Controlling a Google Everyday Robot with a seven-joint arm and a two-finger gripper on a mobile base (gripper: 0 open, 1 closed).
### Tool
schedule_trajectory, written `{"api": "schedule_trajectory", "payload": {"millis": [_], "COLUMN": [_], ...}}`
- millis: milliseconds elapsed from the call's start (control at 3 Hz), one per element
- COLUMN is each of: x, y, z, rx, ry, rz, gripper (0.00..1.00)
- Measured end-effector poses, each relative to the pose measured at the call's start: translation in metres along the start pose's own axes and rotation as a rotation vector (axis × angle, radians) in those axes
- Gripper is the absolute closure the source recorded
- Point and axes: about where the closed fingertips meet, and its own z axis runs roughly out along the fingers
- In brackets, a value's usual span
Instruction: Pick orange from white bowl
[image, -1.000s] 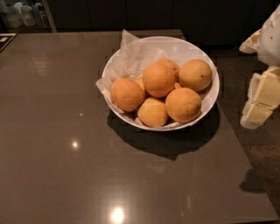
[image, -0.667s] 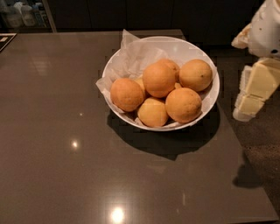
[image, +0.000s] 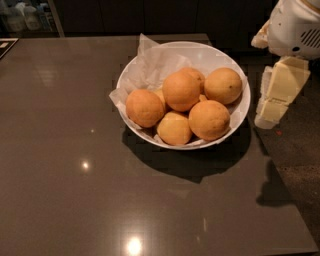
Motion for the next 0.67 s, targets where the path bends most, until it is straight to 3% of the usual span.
{"api": "schedule_trajectory", "payload": {"millis": [667], "x": [-0.061], "y": [-0.007], "z": [0.007], "rx": [0.011], "ry": [-0.027], "rz": [-0.079], "gripper": [0.0]}}
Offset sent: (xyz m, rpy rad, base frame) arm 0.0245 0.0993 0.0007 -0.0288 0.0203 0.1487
